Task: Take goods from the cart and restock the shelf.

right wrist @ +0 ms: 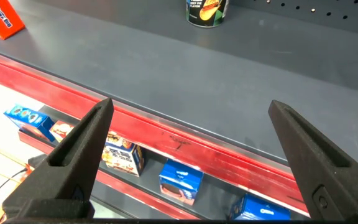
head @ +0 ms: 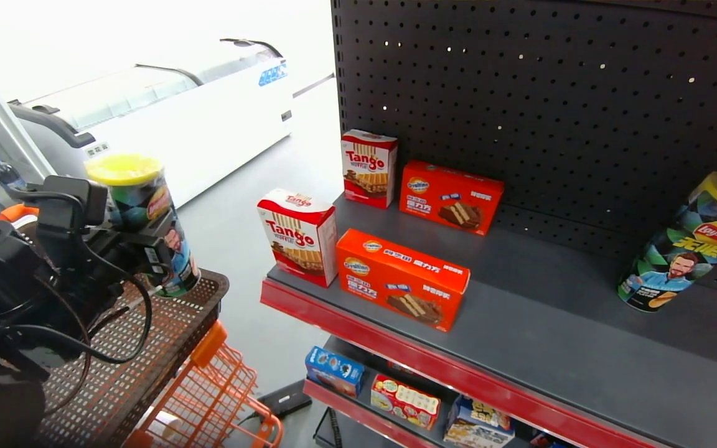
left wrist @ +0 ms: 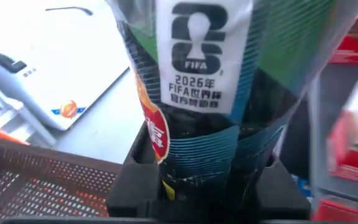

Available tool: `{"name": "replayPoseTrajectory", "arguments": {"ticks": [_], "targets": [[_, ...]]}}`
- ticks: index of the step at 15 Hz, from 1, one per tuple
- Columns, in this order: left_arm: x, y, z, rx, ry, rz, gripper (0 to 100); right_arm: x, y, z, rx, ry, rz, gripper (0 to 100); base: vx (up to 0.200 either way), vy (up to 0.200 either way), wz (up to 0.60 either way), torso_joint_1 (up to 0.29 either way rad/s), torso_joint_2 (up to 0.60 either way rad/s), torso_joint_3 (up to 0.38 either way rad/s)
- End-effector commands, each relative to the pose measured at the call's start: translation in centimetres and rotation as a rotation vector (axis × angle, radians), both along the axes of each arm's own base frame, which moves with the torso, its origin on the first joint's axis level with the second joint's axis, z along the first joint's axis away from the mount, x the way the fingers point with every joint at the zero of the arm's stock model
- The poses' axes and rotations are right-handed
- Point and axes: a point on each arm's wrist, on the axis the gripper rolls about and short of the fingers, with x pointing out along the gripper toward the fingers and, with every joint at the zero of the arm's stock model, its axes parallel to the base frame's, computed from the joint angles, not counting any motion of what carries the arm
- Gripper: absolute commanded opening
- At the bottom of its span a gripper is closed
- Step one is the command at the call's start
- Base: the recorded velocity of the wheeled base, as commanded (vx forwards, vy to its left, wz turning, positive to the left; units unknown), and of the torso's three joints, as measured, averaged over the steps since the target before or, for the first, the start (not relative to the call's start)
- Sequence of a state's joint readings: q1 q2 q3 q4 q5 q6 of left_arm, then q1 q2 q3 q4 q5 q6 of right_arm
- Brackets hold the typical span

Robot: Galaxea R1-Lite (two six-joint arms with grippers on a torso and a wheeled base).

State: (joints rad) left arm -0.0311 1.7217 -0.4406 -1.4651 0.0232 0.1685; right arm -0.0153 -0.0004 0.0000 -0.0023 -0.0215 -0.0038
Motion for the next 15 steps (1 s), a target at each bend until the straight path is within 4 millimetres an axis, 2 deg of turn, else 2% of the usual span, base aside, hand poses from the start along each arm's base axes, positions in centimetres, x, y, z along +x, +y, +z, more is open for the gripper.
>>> {"name": "replayPoseTrajectory", "arguments": {"ticks": [1, 3, 6, 8, 9, 10, 15], "targets": [[-4.4, -2.0, 3.4, 0.003, -0.073, -0.102, 0, 0.0, 0.0, 0.0, -0.001, 0.001, 0.0, 100, 0.0, 0.0, 0.0, 0.0, 0.0, 0.0], [-7.3, -5.1, 4.4, -0.001, -0.115, -0.335, 0, 0.0, 0.0, 0.0, -0.001, 0.001, 0.0, 100, 0.0, 0.0, 0.0, 0.0, 0.0, 0.0], [-9.4, -9.3, 4.9, -0.003, -0.133, -0.59, 0, 0.0, 0.0, 0.0, -0.001, 0.0, 0.0, 100, 0.0, 0.0, 0.0, 0.0, 0.0, 0.0], [-10.1, -10.7, 5.0, -0.005, -0.13, -0.674, 0, 0.0, 0.0, 0.0, -0.001, 0.0, 0.0, 100, 0.0, 0.0, 0.0, 0.0, 0.0, 0.0], [-10.1, -10.7, 5.0, -0.005, -0.13, -0.674, 0, 0.0, 0.0, 0.0, -0.001, 0.0, 0.0, 100, 0.0, 0.0, 0.0, 0.0, 0.0, 0.0], [-11.9, -12.8, 4.8, -0.009, -0.088, -0.813, 0, 0.0, 0.0, 0.0, -0.001, 0.0, 0.0, 100, 0.0, 0.0, 0.0, 0.0, 0.0, 0.0], [-12.9, -14.3, 3.3, 0.038, 0.042, -0.905, 0, 0.0, 0.0, 0.0, -0.001, 0.0, 0.0, 100, 0.0, 0.0, 0.0, 0.0, 0.0, 0.0]]}}
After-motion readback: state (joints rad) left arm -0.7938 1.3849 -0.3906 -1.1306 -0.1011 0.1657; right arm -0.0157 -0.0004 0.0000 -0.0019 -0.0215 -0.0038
